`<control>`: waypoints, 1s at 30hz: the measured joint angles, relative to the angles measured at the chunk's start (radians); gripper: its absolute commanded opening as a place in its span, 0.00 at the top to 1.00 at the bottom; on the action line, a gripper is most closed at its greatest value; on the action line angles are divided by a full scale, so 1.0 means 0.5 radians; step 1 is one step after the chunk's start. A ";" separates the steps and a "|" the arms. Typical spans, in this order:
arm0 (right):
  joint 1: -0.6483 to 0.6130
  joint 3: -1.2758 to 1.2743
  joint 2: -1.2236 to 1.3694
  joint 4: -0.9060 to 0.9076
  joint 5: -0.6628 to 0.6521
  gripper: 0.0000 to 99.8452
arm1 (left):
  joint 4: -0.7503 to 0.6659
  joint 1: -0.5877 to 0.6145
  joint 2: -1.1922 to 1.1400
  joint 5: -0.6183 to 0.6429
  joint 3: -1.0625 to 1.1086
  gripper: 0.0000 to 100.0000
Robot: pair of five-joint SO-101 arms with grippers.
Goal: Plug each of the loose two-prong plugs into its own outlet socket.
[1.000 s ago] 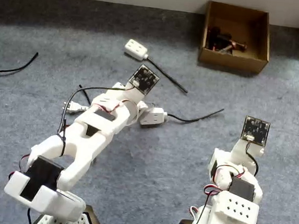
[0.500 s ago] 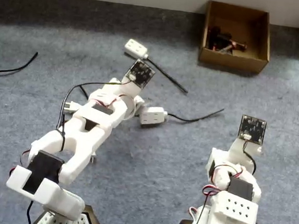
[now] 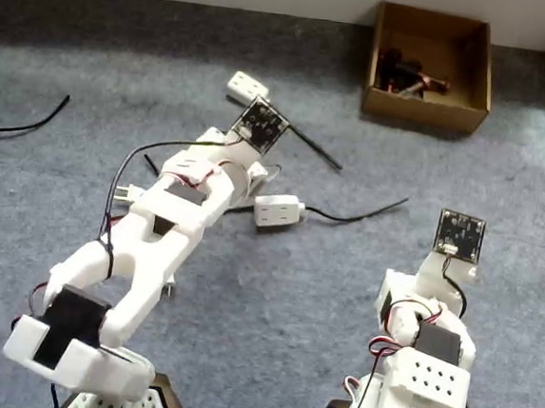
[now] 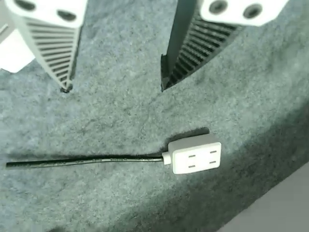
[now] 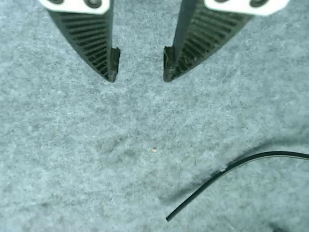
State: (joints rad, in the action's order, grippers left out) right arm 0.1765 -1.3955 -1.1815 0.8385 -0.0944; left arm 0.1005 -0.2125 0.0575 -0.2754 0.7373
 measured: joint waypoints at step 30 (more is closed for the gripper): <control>0.000 0.000 0.000 0.000 0.000 0.85 | 0.887 -0.390 0.528 -0.970 0.215 0.70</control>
State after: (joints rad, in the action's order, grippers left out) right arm 0.1765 -1.3955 -1.1815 0.8385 -0.0944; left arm 0.5439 -0.4074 0.3214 -0.7603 0.8447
